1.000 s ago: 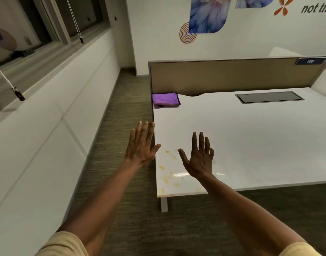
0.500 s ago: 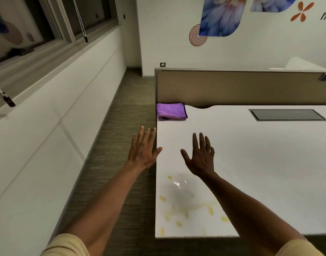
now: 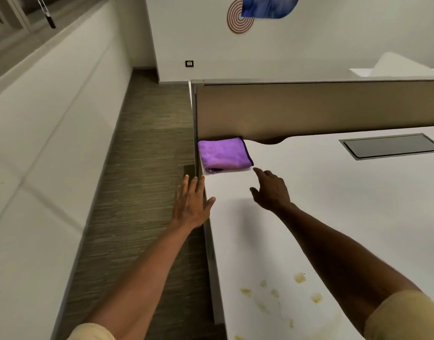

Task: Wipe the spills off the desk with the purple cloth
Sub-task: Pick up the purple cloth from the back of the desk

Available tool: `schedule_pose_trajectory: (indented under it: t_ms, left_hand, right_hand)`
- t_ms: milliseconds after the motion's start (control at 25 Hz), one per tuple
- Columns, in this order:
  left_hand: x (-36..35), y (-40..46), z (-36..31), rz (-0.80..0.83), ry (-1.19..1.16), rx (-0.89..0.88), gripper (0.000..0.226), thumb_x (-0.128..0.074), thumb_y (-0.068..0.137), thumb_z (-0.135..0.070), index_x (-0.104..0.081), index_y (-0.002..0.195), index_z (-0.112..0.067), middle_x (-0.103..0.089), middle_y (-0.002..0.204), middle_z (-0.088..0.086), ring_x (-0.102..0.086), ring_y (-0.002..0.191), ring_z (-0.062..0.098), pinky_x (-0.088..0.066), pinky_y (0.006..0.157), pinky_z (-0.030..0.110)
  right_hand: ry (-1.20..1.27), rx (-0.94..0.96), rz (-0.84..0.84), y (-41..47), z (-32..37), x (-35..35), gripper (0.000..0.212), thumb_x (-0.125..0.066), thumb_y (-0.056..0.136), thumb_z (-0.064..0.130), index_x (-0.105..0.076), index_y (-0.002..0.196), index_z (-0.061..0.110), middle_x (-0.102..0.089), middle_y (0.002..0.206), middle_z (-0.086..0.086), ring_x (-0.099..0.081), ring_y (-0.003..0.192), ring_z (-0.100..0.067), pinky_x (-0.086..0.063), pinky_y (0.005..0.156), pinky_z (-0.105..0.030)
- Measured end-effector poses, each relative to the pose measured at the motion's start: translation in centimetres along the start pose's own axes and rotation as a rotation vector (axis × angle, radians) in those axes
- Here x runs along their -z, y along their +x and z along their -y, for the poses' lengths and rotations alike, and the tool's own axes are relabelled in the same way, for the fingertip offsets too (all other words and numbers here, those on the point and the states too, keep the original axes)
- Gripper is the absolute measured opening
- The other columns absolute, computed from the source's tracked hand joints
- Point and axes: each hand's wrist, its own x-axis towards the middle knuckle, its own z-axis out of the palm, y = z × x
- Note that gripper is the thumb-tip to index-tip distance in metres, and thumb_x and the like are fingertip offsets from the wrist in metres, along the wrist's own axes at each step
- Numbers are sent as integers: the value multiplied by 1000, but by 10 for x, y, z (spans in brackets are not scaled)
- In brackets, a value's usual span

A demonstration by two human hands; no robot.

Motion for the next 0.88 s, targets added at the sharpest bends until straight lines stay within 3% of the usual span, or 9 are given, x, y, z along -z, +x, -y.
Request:
schedule_pose_trajectory:
  t_ms: [200,360,480,640,720,880]
  left_hand:
    - [-18,48,22,-21,-33,-31,80,-36,100,-62,-18,162,-15,-23,168,11,-8,158,33,-18,125,53]
    - [-31,73,28,-51,-58,-44,79,-38,99,-62,-24,160,-15,-31,165,11,-15,156,34,-23,122,52]
    - [-39,80,32,-69,-67,-61,79,-35,98,-63,-25,160,-15,-34,164,11,-17,156,34,-24,122,52]
    - [-43,81,41,-68,-86,-65,84,-23,95,-68,-26,160,-13,-35,163,12,-18,155,35,-23,122,51]
    - [-44,82,44,-60,-86,-54,85,-22,96,-68,-24,160,-13,-33,164,11,-16,156,34,-22,123,50]
    - [-37,86,41,-58,-163,-11,80,-47,98,-57,-22,161,-15,-31,165,9,-14,157,32,-21,124,48]
  right_hand:
    - [42,-79,44,67,14,-12,35,-65,92,18,-61,127,17,-68,118,-14,-63,113,-39,-52,90,-42]
    - [81,-132,133,102,18,-31,69,-59,92,7,-38,154,27,-51,133,-18,-60,115,-43,-51,95,-44]
    - [97,-173,193,117,12,-41,79,-56,92,5,-28,159,35,-55,130,-20,-58,118,-42,-48,101,-42]
    - [98,-140,19,125,1,-48,49,-64,90,5,-65,135,24,-69,121,-17,-62,115,-37,-50,94,-37]
    - [127,-114,-55,126,0,-45,35,-66,91,6,-75,122,20,-71,113,-17,-65,106,-37,-50,86,-35]
    - [202,-17,-171,132,10,-16,21,-70,88,13,-79,107,13,-65,111,-16,-60,107,-35,-48,82,-35]
